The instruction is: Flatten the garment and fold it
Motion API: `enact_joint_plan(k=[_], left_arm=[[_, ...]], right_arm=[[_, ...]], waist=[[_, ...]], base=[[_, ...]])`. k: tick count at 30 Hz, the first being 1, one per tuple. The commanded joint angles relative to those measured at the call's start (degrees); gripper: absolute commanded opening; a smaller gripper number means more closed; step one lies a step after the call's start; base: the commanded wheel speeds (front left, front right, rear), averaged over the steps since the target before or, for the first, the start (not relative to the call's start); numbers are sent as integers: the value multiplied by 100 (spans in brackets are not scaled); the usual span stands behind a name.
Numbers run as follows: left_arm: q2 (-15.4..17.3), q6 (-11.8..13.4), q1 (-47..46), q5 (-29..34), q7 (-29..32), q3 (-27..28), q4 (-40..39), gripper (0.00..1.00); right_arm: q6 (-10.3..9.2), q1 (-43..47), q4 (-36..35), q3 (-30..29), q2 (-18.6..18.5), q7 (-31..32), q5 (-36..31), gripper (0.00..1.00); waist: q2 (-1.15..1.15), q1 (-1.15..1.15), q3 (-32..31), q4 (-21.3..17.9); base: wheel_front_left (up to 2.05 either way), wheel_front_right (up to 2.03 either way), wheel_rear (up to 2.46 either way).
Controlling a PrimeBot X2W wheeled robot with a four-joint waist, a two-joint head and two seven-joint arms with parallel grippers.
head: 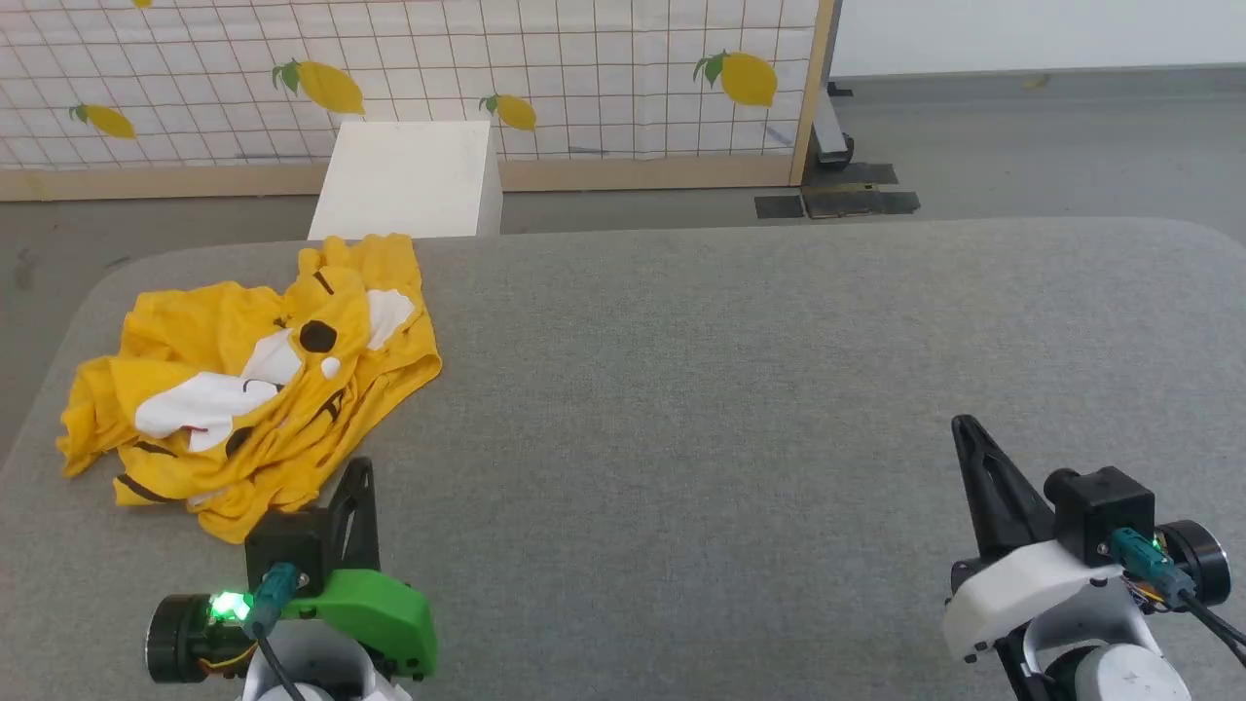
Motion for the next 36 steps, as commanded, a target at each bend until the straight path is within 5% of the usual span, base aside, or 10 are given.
enact_joint_plan(k=[1, 26, 27, 36], left_arm=[[-18, -6, -80, 74, 8, 13, -15, 0], [-18, -6, -80, 74, 8, 13, -15, 0], [0, 0, 0, -2, -1, -1, 0, 100], [-1, 24, 20, -95, -67, -45, 48, 100]], right_arm=[[-10, 60, -32, 6, 5, 1, -37, 0], [-10, 60, -32, 6, 5, 1, -37, 0], [0, 2, 1, -2, 0, -1, 3, 100], [0, 25, 68, -31, -1, -69, 81, 100]], waist=[[0, 0, 0, 0], [0, 0, 0, 0], [0, 0, 0, 0], [0, 0, 2, -1]], base=[[0, 0, 0], [0, 0, 0], [0, 0, 0], [0, 0, 0]])
